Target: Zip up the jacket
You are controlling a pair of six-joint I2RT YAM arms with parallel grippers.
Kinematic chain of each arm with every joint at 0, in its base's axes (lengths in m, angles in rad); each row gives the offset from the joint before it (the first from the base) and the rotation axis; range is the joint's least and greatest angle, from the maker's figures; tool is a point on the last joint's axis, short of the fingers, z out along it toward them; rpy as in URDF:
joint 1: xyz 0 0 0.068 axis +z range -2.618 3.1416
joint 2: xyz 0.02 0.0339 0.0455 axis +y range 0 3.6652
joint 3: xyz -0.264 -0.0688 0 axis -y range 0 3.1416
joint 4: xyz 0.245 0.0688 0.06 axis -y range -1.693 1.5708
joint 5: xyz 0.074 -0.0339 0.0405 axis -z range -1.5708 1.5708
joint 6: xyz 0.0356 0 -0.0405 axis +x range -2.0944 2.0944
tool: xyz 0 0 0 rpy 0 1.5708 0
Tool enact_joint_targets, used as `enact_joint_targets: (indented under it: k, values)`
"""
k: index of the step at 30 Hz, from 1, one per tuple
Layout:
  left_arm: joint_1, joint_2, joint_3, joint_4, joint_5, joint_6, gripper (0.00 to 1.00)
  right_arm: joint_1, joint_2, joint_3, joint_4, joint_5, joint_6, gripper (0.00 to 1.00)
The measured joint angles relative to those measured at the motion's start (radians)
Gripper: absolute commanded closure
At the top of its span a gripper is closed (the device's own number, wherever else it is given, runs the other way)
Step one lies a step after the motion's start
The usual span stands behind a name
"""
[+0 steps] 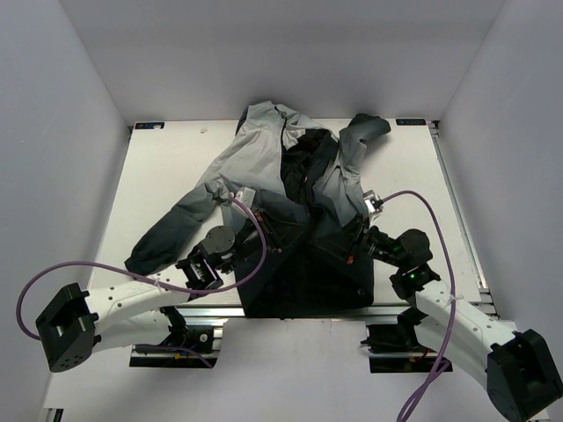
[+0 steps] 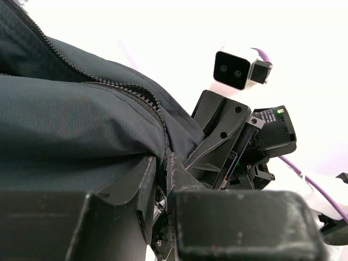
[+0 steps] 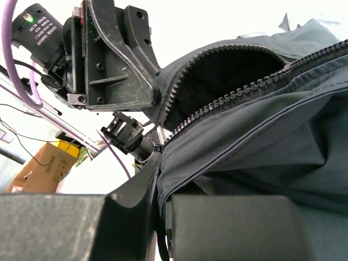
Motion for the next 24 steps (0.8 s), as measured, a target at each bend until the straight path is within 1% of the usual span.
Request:
enact_joint_targets:
  k: [24]
  values:
    - [0.0,0.025,0.0,0.037,0.035,-0.01,1.0,0.0,0.0,-0.006,0.063,0.027,0.005,1.0]
